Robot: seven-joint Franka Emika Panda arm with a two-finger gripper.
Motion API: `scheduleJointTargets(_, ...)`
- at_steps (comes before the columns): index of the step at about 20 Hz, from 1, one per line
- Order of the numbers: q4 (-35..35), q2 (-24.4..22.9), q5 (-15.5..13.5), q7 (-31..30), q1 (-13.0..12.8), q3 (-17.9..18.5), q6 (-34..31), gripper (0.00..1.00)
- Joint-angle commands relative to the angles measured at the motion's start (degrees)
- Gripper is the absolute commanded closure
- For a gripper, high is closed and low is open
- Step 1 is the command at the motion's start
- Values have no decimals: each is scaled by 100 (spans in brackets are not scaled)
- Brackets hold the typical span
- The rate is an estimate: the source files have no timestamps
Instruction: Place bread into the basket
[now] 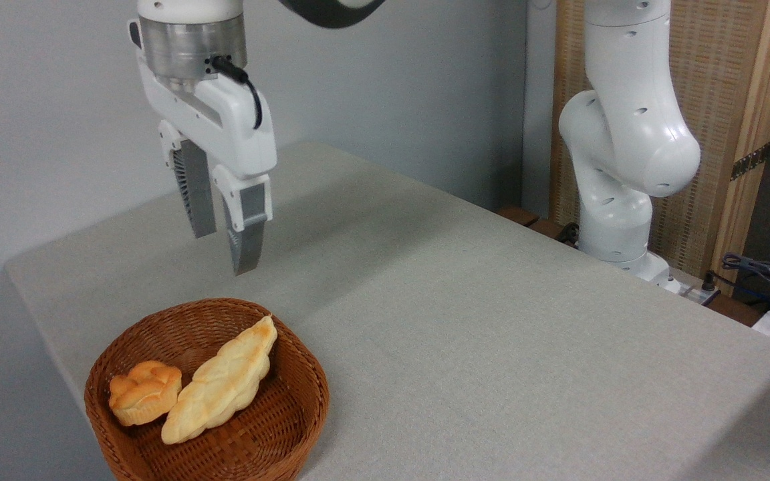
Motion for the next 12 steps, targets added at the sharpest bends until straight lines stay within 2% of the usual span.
scheduleJointTargets(1, 29, -164, 307, -116, 7, 51, -381, 0)
scheduleJointTargets(7, -208, -568, 307, -353, 60, -2, -504, 0)
scheduleJointTargets(9, -357, -691, 307, -344, 244, -89, -504, 0)
scheduleJointTargets(12, -515, -779, 316, -327, 744, -650, -504, 0)
